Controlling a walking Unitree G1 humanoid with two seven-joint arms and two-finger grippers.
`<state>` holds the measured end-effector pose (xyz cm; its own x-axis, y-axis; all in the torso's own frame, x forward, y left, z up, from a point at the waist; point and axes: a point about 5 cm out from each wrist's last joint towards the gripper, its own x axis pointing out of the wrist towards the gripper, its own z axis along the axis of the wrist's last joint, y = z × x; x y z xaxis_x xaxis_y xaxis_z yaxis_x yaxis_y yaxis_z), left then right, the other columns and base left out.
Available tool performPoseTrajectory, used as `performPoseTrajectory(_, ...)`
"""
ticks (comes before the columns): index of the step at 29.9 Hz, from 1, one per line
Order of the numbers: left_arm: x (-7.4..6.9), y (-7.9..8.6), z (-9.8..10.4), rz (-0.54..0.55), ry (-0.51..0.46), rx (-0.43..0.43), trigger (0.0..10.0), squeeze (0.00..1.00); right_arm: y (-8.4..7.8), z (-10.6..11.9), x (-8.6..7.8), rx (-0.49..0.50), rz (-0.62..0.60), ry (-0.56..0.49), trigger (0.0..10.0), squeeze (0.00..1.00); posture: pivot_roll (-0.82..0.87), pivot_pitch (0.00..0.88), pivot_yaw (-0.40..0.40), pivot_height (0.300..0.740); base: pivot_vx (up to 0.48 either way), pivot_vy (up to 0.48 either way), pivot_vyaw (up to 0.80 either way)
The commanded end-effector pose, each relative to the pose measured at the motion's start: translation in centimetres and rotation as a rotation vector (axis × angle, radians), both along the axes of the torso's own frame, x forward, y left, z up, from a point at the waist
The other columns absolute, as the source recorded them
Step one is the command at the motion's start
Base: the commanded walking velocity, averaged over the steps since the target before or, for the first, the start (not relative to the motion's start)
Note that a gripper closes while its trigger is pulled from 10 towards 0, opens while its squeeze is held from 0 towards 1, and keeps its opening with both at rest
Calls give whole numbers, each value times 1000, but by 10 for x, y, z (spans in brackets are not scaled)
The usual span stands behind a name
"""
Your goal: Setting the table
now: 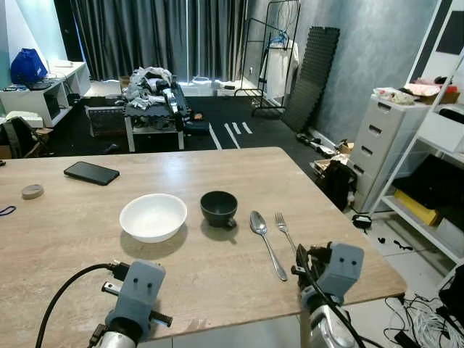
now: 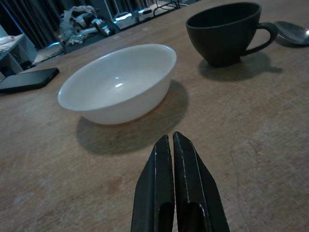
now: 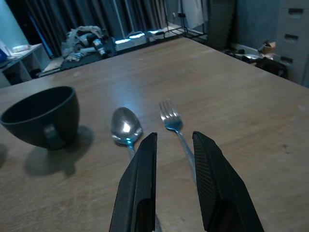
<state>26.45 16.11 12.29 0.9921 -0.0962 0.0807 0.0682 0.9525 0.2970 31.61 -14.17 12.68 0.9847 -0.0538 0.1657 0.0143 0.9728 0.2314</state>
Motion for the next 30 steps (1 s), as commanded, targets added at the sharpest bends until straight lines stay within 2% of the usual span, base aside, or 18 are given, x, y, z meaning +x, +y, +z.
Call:
performPoseTrajectory(1,1,4,-4,18,2,-1,10000,0,2,-6,0,-16,17,15,10000,0,106,0,14,740,0,0,0)
performPoseTrajectory(15,8,3,-7,15,-3,-31,10000,0,4,-15,-3,-34,28,31,10000,0,91,0,21,740,0,0,0)
performPoseTrajectory(30,7,3,-9,14,4,-39,10000,0,4,-17,-3,-43,33,39,10000,0,91,0,23,740,0,0,0)
